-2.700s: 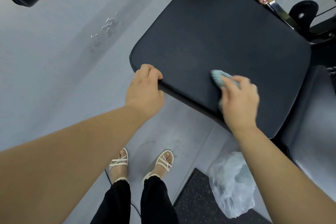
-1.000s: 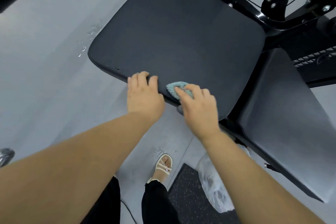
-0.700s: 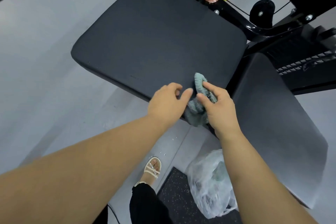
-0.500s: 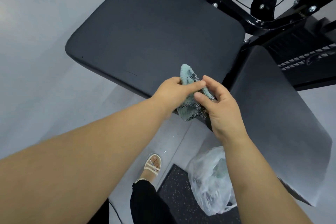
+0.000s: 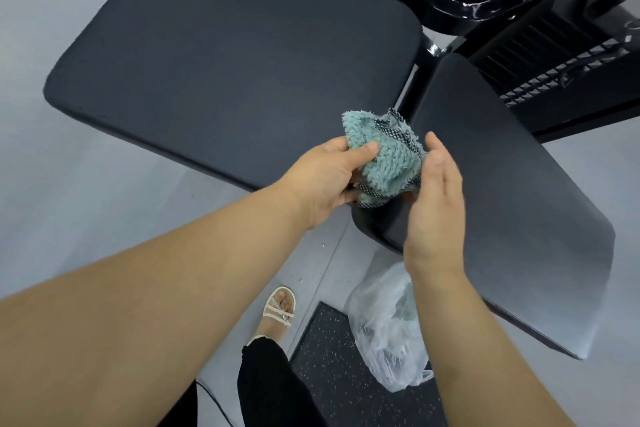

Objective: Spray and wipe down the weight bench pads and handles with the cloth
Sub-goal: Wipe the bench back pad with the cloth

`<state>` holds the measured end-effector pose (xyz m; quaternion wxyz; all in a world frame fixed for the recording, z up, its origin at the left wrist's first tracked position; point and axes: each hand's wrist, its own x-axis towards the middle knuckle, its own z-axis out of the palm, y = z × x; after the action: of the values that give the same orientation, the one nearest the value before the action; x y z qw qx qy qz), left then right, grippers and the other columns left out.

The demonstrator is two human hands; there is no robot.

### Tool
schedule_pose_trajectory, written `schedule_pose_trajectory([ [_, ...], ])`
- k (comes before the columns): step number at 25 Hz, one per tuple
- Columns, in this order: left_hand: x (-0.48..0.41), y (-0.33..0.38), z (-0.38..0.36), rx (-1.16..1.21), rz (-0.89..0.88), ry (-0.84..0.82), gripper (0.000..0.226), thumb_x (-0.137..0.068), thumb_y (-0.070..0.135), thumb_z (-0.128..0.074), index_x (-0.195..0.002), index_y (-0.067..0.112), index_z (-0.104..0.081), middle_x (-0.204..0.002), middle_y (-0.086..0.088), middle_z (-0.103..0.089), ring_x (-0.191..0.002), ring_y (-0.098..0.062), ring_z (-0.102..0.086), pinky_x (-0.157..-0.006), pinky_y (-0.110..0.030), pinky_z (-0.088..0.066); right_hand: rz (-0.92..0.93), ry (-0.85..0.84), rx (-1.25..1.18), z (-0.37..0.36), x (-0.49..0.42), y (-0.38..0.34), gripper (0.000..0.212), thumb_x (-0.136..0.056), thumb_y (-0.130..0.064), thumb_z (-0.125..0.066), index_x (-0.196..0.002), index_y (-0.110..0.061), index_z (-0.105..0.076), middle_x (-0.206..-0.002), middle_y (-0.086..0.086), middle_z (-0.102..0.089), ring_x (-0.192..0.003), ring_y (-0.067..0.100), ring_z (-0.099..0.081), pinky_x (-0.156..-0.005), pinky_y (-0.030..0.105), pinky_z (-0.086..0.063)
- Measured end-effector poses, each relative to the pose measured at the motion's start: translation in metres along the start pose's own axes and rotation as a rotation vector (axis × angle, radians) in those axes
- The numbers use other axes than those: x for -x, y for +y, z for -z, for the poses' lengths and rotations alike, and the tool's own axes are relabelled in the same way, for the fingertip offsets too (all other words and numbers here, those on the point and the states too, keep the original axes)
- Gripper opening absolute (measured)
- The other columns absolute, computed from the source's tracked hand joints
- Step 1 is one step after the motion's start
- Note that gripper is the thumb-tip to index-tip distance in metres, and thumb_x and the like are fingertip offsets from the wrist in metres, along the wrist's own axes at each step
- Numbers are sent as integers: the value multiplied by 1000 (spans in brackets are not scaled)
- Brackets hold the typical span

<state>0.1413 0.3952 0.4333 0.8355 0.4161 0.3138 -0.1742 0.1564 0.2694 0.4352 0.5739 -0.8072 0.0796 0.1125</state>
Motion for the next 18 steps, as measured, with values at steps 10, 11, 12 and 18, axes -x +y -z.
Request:
schedule_pose_trajectory([
  [10,-13,23,5,-1190,-197,380,32,-90,50,-49,-99,22,-63,-101,-1,-66,-96,-22,-58,-87,-32,-49,112,46,167,10,-38,3,35,-88,-13,-60,-119,-29,-57,-113,-21,-57,-108,-2,-54,-101,26,-42],
  [11,-16,27,15,-1459,-339,485,38,-88,53,-48,-113,25,-59,-120,-3,-57,-113,-24,-48,-96,-35,-40,159,128,215,8,-47,0,38,-86,-10,-60,-121,-26,-56,-115,-17,-55,-109,0,-53,-101,23,-40],
  [12,-21,29,28,-1590,-354,504,52,-87,57,-46,-130,28,-46,-139,-6,-40,-130,-28,-31,-106,-40,-29,203,185,254,1,-54,-3,40,-85,-8,-59,-122,-22,-56,-119,-10,-53,-112,4,-51,-102,18,-36],
  [18,-45,18,54,-1680,126,333,74,-86,72,-16,-140,43,26,-149,2,37,-137,-27,34,-109,-64,11,329,58,346,-78,-13,40,49,-88,1,-49,-135,-14,-48,-151,17,-24,-140,25,-24,-114,27,-21],
])
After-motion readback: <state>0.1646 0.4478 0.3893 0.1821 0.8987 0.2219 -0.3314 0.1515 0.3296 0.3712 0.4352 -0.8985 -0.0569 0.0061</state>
